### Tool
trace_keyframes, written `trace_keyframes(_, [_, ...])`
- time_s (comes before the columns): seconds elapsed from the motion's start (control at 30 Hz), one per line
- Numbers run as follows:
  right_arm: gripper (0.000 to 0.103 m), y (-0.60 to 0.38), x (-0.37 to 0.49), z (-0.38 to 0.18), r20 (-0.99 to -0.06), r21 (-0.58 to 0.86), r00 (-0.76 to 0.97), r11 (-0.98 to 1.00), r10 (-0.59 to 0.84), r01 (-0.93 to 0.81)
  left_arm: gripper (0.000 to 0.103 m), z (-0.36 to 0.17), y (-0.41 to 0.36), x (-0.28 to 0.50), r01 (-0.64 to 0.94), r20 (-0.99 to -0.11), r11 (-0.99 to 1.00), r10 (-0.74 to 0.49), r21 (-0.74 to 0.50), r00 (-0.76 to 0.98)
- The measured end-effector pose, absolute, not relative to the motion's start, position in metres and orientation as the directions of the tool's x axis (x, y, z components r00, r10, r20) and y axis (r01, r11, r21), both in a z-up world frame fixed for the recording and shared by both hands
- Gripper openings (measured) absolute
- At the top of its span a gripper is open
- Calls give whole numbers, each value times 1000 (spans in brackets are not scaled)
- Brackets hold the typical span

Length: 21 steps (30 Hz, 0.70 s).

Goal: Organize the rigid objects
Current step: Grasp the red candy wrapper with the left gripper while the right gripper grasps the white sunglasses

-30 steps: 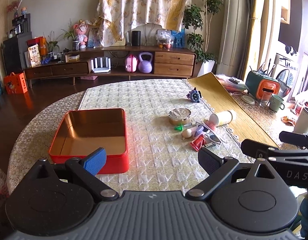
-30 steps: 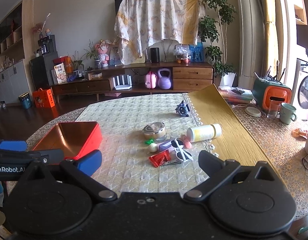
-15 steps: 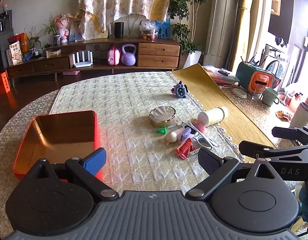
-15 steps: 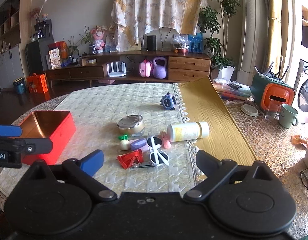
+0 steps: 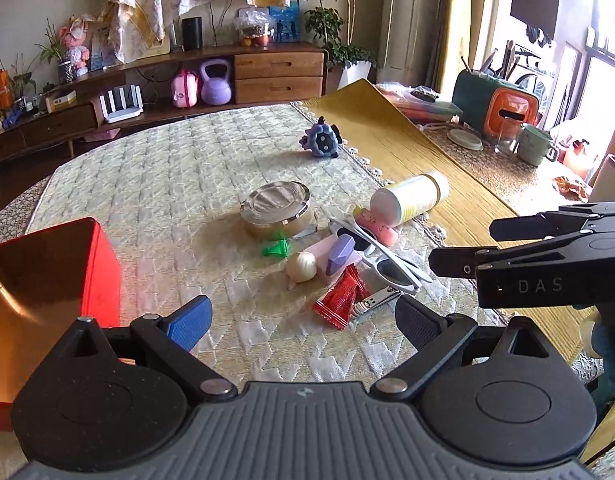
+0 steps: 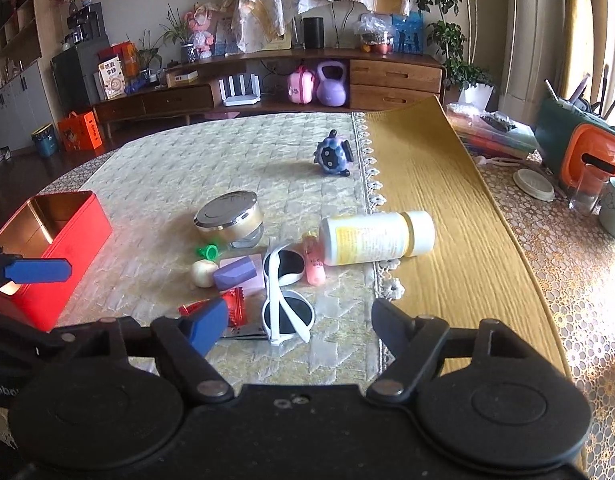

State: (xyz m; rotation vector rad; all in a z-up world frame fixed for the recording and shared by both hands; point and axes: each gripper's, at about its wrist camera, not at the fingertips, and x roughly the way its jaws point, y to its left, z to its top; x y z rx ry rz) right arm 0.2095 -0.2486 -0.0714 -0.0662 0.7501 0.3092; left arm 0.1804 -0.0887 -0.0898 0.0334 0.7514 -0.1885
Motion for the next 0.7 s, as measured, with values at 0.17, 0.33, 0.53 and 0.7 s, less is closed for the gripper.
trace_keyframes(0.17, [71, -249, 229, -85, -711, 79, 649, 948, 270, -308, 99, -107, -98, 201, 188, -697, 982, -153, -26, 701])
trace_keyframes(0.33, [64, -248, 247, -96, -740, 108, 614, 950, 274, -294, 99, -122, -101, 220, 183, -720, 983, -142, -21, 680])
trace_keyframes(0.53, [59, -240, 259, -108, -764, 146, 569, 941, 303, -305, 98, -134, -104, 231, 192, -737, 981, -149, -26, 659])
trace_keyframes(0.7, [56, -239, 267, -116, -774, 173, 550, 941, 313, -291, 90, -138, -107, 236, 209, -739, 977, -163, -31, 654])
